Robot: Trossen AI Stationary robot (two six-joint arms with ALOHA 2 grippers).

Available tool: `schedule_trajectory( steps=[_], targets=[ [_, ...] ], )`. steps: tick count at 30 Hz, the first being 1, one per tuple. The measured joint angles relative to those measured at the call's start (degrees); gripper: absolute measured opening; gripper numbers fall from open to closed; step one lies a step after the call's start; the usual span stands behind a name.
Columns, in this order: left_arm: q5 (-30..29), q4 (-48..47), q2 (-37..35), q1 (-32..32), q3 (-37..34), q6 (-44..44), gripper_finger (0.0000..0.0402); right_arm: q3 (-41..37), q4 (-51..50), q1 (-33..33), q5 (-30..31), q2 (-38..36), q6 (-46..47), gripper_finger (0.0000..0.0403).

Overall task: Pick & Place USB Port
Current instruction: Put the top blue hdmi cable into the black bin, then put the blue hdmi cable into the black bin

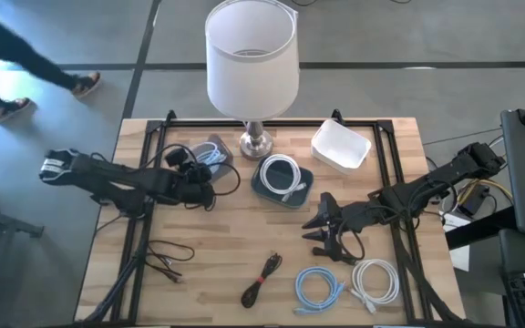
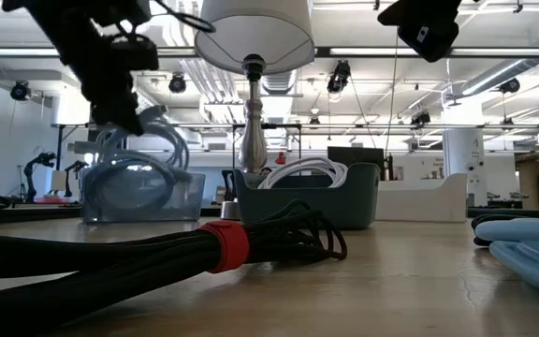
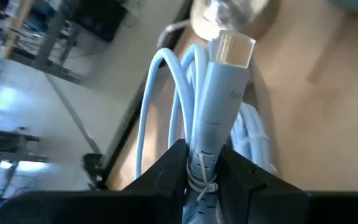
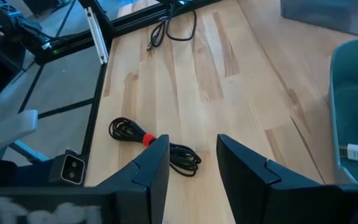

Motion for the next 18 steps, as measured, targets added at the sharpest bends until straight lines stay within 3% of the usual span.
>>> schedule_trajectory(
  steps=[8, 18],
  targets=[
    [6.92, 0.59, 0.03, 0.24, -2.77, -0.2, 0.0085, -0.05, -0.11, 0.0, -0.02, 0.02, 0.0, 0.0122],
    [7.55, 0.79, 0.03, 0.99, -2.64, 0.46, 0.0138, -0.05, -0.13, 0.0, -0.02, 0.02, 0.0, 0.0128]
  ],
)
